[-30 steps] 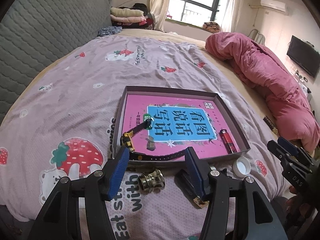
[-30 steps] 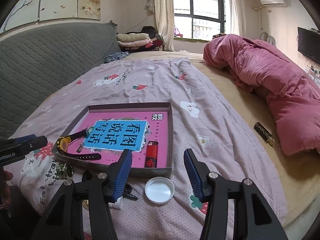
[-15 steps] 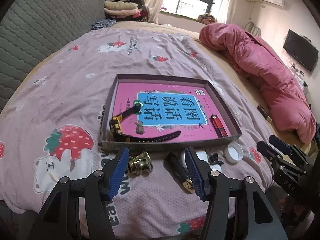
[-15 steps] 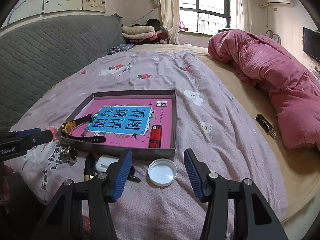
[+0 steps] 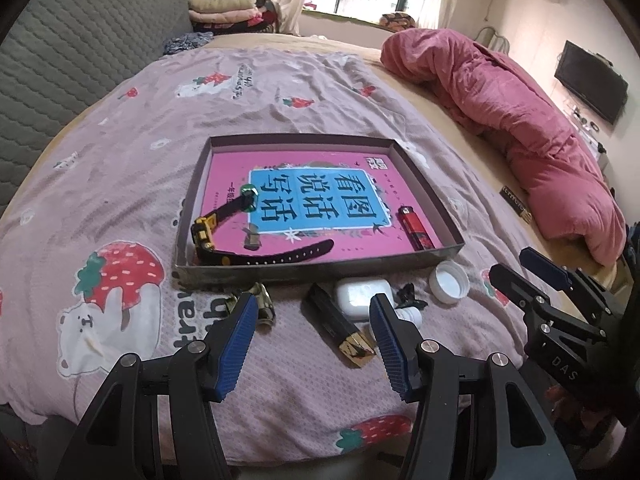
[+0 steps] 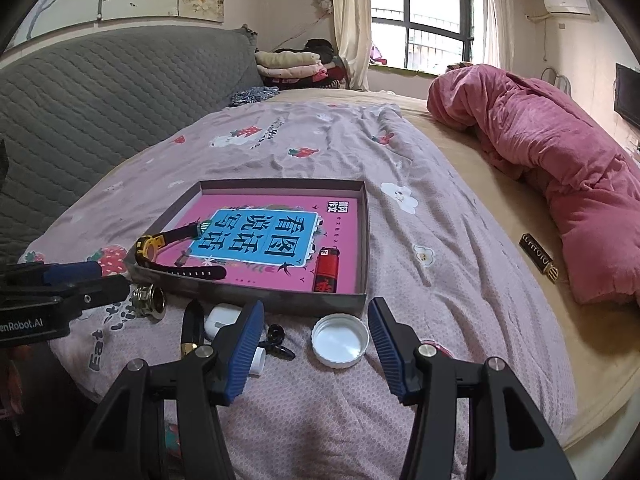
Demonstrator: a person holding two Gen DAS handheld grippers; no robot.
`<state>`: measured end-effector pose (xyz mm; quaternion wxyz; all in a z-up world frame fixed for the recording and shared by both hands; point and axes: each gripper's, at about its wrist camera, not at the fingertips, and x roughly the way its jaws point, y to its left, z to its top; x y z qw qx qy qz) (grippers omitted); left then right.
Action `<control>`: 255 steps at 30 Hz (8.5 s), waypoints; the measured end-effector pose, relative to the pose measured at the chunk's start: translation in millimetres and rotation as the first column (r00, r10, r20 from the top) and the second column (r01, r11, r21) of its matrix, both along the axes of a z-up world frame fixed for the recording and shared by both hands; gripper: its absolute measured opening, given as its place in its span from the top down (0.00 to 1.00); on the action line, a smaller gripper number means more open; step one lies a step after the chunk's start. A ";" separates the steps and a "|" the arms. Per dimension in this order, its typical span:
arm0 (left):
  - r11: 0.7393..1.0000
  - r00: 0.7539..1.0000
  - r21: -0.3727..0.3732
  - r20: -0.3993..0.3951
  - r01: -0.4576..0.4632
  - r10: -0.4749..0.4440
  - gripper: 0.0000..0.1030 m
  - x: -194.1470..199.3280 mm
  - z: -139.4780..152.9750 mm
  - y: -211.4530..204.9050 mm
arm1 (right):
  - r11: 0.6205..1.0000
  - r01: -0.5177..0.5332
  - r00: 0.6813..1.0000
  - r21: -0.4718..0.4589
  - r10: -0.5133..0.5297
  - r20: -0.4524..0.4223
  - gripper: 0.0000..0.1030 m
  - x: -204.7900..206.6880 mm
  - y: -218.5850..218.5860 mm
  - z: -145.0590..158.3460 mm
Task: Organize rigid objects
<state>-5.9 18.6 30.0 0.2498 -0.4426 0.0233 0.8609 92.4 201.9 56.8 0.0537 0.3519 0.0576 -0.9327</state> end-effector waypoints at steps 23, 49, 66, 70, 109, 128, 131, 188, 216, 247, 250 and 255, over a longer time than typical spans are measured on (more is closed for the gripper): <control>0.999 0.994 -0.023 0.103 0.040 -0.037 0.42 0.4 -28.2 10.7 | 1.000 0.010 0.992 -0.019 -0.008 0.127 0.47 -6.6 8.7 -25.1; 0.997 0.973 -0.040 0.225 0.059 -0.049 0.42 3.5 -62.4 29.9 | 0.999 0.021 0.986 -0.043 -0.013 0.166 0.47 -9.5 13.3 -34.4; 0.990 0.973 -0.139 0.228 0.011 0.022 0.42 -8.9 -79.9 55.8 | 0.998 0.028 0.985 -0.062 -0.017 0.169 0.47 -13.4 18.4 -37.7; 0.990 0.968 -0.139 0.248 0.004 0.031 0.37 -12.7 -84.6 54.5 | 0.998 0.027 0.984 -0.064 -0.016 0.177 0.47 -15.4 20.0 -41.2; 0.990 0.961 -0.113 0.253 -0.081 0.108 0.37 -38.0 -98.7 34.5 | 0.999 0.047 0.972 -0.009 -0.044 0.232 0.47 -44.7 28.6 -79.9; 0.980 0.958 -0.157 0.237 -0.124 0.159 0.50 -48.4 -96.1 45.6 | 0.999 0.040 0.976 0.001 -0.039 0.213 0.47 -54.1 26.6 -86.8; 0.981 0.954 -0.140 0.247 -0.136 0.168 0.52 -51.0 -96.4 44.0 | 0.999 0.036 0.977 0.009 -0.037 0.208 0.47 -56.5 26.8 -88.1; 0.997 0.977 -0.068 0.209 0.047 -0.032 0.77 -20.0 -70.4 39.4 | 0.999 -0.012 0.991 0.037 0.007 0.135 0.51 -45.8 25.2 -75.3; 0.998 0.980 -0.014 0.189 0.062 -0.059 0.77 -12.0 -48.6 34.2 | 0.998 -0.070 0.994 -0.005 0.071 0.085 0.51 -28.8 8.3 -50.4; 0.999 0.995 0.039 0.090 0.030 -0.034 0.77 -19.2 -21.2 15.9 | 0.993 -0.121 0.993 0.004 0.121 -0.008 0.51 -11.9 -15.1 -18.1; 0.999 0.996 0.044 0.085 0.021 -0.025 0.77 -21.7 -19.8 13.1 | 0.993 -0.115 0.993 0.003 0.115 -0.020 0.51 -12.9 -16.0 -12.8; 0.999 0.998 0.052 0.066 0.012 -0.016 0.77 -24.4 -15.3 8.1 | 0.994 -0.108 0.993 0.001 0.108 -0.036 0.51 -13.7 -17.3 -6.5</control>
